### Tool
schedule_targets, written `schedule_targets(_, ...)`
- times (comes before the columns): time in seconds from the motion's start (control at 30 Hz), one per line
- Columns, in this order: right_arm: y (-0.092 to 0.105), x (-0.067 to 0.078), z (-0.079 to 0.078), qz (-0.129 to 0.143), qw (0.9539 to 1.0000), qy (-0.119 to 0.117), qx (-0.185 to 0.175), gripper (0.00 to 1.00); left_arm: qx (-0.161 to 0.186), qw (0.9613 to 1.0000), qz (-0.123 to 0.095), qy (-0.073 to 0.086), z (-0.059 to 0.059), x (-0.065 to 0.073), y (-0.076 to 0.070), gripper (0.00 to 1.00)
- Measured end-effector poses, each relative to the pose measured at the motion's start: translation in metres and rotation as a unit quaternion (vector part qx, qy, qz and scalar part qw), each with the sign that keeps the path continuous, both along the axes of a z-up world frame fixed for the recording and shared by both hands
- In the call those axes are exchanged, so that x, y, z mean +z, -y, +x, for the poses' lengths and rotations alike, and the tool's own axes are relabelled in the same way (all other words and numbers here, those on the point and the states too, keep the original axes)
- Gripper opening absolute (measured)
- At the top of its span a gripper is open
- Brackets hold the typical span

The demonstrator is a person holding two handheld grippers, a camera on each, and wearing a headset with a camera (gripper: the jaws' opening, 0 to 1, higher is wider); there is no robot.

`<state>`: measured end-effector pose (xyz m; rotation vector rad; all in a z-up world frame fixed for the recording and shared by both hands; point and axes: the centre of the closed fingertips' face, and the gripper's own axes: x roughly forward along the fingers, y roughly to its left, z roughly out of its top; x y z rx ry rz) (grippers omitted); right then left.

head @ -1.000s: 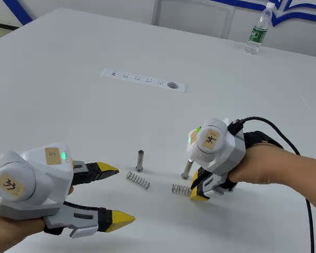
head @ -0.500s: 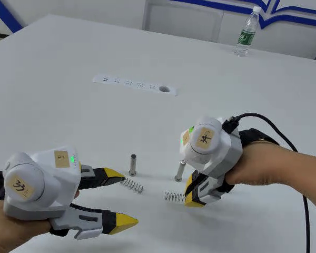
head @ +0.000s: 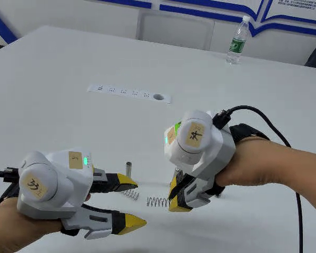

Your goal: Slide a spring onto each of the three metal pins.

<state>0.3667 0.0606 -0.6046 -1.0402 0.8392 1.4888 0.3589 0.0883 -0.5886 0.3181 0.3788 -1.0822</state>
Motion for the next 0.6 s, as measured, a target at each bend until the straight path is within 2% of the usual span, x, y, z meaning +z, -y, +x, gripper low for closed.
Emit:
schedule_targets(0.3,-0.007,0.005,-0.009,0.002,0.9998,0.003,0.019,0.12,-0.032,0.9995,0.003,0.009,-0.006,-0.001,0.013,0.25)
schedule_targets(0.6,-0.008,0.006,-0.016,-0.002,0.9995,0.001,0.031,0.12,-0.043,0.9987,0.011,0.023,-0.007,-0.002,0.016,0.14)
